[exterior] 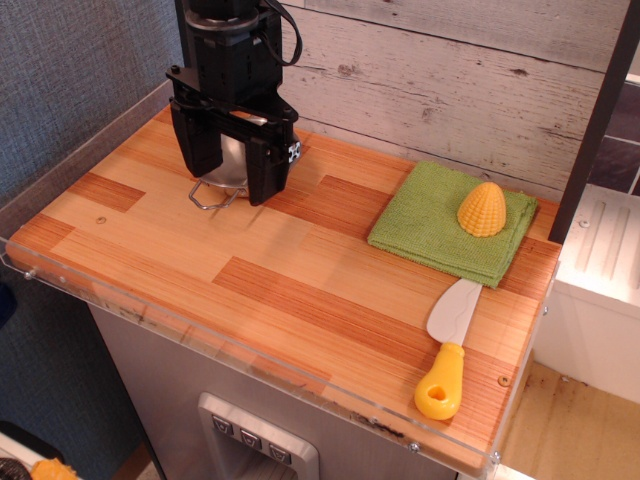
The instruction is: Put the knife between the bowl and towel
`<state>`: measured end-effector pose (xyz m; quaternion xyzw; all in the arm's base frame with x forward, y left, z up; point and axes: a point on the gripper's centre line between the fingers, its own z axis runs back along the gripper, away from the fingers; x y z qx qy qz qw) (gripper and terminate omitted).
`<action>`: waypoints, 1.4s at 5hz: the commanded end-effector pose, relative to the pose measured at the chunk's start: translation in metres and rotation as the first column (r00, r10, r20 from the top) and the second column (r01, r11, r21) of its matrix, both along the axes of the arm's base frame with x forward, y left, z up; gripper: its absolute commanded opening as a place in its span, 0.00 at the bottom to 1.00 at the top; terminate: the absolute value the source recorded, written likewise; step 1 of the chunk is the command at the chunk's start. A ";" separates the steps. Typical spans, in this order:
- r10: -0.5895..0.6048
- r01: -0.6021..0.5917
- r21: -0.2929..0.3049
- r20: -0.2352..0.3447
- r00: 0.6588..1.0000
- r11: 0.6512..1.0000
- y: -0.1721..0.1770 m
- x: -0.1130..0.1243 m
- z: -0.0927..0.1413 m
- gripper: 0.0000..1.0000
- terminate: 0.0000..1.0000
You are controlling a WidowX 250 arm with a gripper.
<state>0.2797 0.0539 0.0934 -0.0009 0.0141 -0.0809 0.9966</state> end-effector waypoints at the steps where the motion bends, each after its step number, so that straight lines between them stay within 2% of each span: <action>1: 0.000 0.000 0.000 0.000 1.000 1.000 0.000 0.000 0.000 1.00 0.00; 2: 0.004 -0.004 -0.049 -0.002 1.000 0.999 -0.022 0.001 -0.004 1.00 0.00; 3: -0.015 0.015 -0.054 0.008 1.000 0.998 -0.056 -0.001 -0.011 1.00 0.00; 4: -0.019 0.019 -0.022 0.021 1.000 1.000 -0.090 -0.003 -0.028 1.00 0.00; 5: -0.012 0.010 0.034 0.034 0.999 0.999 -0.119 -0.002 -0.048 1.00 0.00; 6: 0.000 -0.002 0.053 0.052 0.999 0.999 -0.134 0.000 -0.057 1.00 0.00; 7: 0.001 -0.004 0.045 0.067 0.998 0.999 -0.143 0.002 -0.058 1.00 0.00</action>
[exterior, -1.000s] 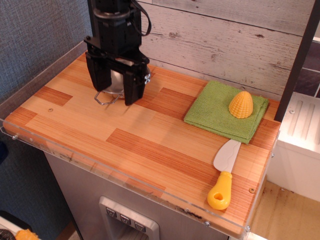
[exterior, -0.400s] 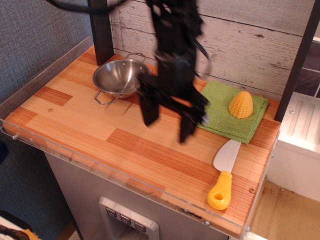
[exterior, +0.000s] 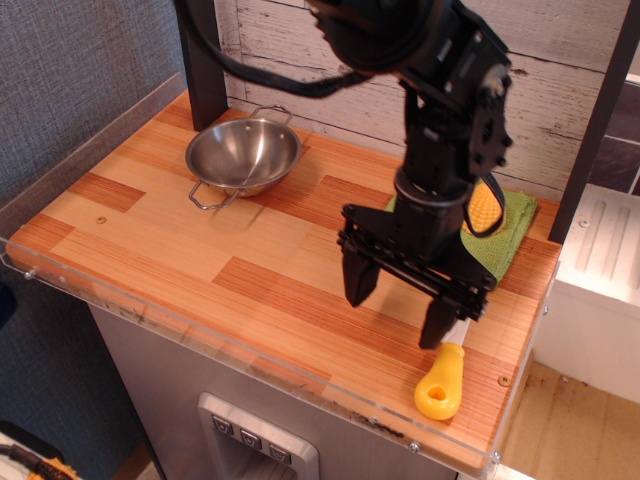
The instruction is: Put the knife between the bowl and towel
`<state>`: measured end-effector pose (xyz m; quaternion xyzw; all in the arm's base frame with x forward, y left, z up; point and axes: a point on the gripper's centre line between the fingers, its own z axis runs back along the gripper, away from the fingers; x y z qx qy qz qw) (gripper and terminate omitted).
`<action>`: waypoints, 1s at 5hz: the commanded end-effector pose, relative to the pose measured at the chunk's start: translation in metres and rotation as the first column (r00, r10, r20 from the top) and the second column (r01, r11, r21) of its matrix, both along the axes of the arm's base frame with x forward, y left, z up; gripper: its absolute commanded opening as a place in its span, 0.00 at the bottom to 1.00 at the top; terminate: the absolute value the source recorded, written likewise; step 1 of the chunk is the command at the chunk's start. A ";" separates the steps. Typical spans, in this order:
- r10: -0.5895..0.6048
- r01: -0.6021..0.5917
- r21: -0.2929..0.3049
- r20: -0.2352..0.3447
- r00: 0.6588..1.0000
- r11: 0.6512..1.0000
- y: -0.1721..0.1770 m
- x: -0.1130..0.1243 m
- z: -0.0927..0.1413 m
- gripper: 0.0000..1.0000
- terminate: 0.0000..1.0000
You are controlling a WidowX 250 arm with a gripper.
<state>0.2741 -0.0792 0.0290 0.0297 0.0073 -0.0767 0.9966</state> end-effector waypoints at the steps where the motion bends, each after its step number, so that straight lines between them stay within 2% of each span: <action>1: -0.005 0.007 -0.032 0.066 0.998 0.999 -0.018 0.004 0.013 1.00 0.00; 2: -0.013 0.016 -0.050 0.058 0.998 0.999 -0.027 -0.001 0.009 1.00 0.00; 5: -0.052 0.052 0.009 -0.019 0.998 0.999 -0.041 -0.011 -0.031 1.00 0.00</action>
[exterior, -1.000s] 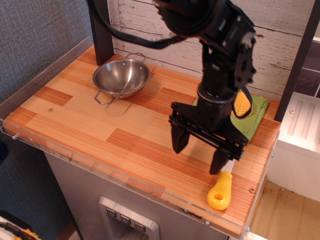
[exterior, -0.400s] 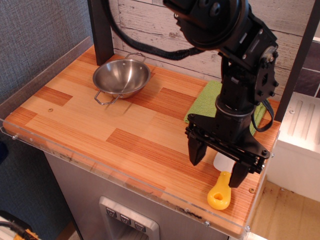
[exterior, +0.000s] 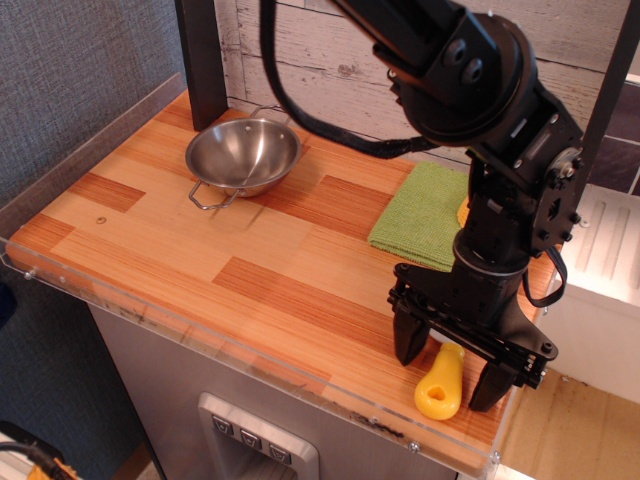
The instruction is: Put the knife between the bowl and towel
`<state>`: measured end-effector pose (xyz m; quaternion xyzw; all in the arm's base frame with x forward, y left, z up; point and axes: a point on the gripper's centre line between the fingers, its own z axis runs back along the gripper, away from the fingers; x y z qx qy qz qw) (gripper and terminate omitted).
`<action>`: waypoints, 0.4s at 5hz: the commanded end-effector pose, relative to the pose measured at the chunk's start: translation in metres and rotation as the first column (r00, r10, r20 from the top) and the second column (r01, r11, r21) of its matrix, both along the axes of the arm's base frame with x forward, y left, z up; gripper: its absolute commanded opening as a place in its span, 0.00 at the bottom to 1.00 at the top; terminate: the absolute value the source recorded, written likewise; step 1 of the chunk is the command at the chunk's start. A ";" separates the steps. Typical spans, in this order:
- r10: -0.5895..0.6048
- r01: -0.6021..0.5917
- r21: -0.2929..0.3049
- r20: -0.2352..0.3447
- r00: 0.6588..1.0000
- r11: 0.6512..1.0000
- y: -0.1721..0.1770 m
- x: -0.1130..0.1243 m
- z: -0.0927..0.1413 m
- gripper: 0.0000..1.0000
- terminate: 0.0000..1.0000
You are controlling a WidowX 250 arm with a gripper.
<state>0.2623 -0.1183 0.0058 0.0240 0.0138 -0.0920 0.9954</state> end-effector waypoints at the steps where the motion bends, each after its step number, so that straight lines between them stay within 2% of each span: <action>1: -0.033 0.033 0.029 -0.001 0.999 0.999 0.001 -0.001 -0.011 0.00 0.00; 2: -0.033 0.032 0.026 0.020 0.999 0.999 0.003 -0.003 0.000 0.00 0.00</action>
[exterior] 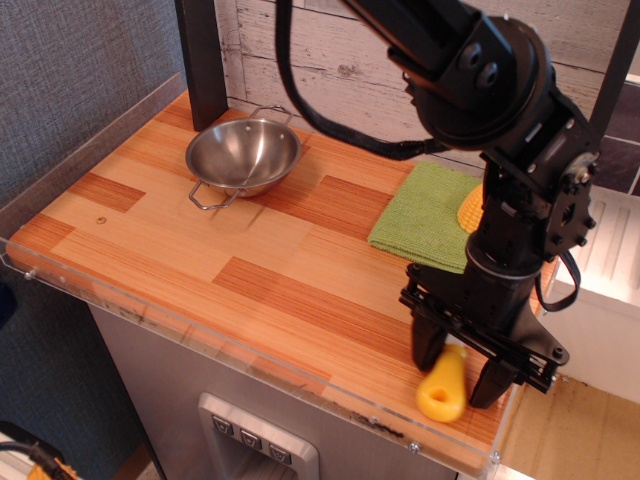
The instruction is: Put the knife between the bowl and towel
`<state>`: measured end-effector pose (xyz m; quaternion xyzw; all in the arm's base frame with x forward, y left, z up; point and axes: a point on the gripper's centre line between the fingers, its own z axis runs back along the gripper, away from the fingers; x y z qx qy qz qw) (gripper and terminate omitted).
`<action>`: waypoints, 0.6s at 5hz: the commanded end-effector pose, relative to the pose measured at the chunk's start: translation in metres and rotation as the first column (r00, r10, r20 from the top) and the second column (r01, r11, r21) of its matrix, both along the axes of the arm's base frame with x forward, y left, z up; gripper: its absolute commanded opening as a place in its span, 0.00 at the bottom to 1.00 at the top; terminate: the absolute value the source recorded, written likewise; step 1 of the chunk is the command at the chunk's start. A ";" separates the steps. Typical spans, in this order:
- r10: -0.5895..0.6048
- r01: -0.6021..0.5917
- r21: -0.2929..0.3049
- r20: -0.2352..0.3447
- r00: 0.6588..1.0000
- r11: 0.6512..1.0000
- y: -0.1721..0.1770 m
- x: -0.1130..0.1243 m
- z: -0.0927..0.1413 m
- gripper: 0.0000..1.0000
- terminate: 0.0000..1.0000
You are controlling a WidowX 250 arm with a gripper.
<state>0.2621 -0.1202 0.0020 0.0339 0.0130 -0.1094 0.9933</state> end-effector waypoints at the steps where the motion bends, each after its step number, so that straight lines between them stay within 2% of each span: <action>1: -0.002 0.002 -0.006 0.036 0.999 1.000 0.006 -0.005 0.015 0.00 0.00; 3: 0.039 -0.034 -0.045 0.108 0.993 0.998 0.019 -0.011 0.070 0.00 0.00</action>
